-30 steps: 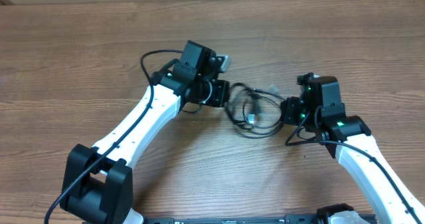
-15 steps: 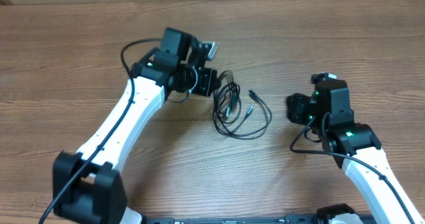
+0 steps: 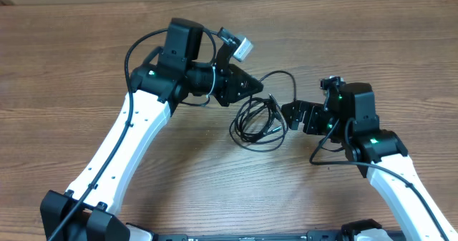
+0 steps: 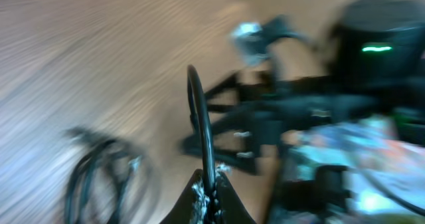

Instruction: Untangle cables

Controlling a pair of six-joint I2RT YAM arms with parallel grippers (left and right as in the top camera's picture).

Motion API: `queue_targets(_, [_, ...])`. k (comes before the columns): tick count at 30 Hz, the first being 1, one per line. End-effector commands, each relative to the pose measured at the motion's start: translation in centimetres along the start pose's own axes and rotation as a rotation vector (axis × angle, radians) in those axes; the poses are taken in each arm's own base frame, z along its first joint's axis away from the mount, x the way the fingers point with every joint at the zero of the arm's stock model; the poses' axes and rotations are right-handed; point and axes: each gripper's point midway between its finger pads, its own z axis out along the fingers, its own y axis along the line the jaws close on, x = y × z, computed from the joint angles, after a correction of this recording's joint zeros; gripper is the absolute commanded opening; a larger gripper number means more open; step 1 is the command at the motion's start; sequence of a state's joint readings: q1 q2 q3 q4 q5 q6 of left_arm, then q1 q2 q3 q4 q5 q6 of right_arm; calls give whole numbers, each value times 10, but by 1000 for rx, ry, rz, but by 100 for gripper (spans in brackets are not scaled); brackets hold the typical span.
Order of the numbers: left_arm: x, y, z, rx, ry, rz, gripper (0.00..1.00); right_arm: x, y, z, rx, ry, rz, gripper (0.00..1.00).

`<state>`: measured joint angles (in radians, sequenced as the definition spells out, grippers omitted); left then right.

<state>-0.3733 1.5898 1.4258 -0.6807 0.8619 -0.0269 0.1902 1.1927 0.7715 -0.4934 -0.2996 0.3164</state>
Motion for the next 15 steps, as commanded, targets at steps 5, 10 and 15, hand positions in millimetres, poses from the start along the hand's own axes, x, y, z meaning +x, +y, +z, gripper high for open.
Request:
queue_targets(5, [20,144,-85,-1012,-72,-309,4,4,-8,12,35,55,11,100])
queue_targets(10, [31,140,-80,-944,-32,-361,94,5,-15,12,71,56,14,100])
queue_targets(15, [29,110,-44,-691,21,-307,99,8,-13,12,58,69,17,100])
